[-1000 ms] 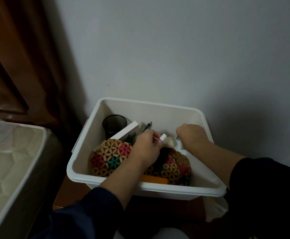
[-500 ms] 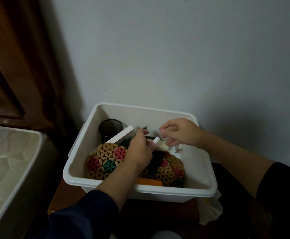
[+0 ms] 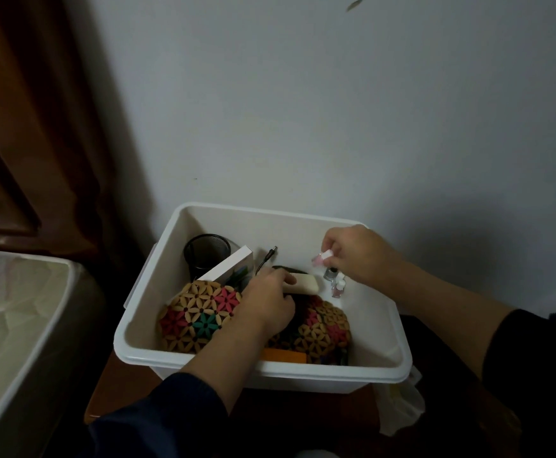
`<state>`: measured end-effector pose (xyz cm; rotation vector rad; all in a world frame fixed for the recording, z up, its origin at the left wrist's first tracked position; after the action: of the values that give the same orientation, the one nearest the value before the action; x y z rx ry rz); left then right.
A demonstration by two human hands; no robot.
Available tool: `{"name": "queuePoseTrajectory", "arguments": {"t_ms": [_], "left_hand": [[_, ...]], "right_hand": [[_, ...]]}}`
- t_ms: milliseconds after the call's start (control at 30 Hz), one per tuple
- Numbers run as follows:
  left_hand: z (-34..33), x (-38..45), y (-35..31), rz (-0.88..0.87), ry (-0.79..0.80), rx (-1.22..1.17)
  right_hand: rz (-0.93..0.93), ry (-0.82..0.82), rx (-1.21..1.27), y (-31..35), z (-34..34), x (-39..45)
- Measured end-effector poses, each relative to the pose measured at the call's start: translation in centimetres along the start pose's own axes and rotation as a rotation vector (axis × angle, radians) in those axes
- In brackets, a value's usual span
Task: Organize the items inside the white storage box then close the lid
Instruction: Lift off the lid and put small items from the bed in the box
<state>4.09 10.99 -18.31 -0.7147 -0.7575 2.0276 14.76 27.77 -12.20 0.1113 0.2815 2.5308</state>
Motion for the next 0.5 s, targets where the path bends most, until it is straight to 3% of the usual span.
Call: {"name": "queuePoseTrajectory", "arguments": {"t_ms": [233,500], "left_hand": [[-0.5,0.1,0.0,-0.007,0.112,0.188],[-0.6,0.3,0.1,-0.026,0.148,0.231]], "right_hand": [[0.051,0.113,-0.621,-0.4,-2.9,1.8],[-0.005,0.210,-0.790,-0.5,-5.3,3.3]]}}
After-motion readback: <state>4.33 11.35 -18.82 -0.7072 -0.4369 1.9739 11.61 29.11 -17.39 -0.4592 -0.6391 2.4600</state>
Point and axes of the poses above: each hand's wrist, its own x-axis towards the middle knuckle, its own z-axis out of the back of the hand, y = z × x, the point moved 4 cm from there along x, towards the middle knuckle, and after that the axes turned 2 degrees about z, right-handed, at the moved point
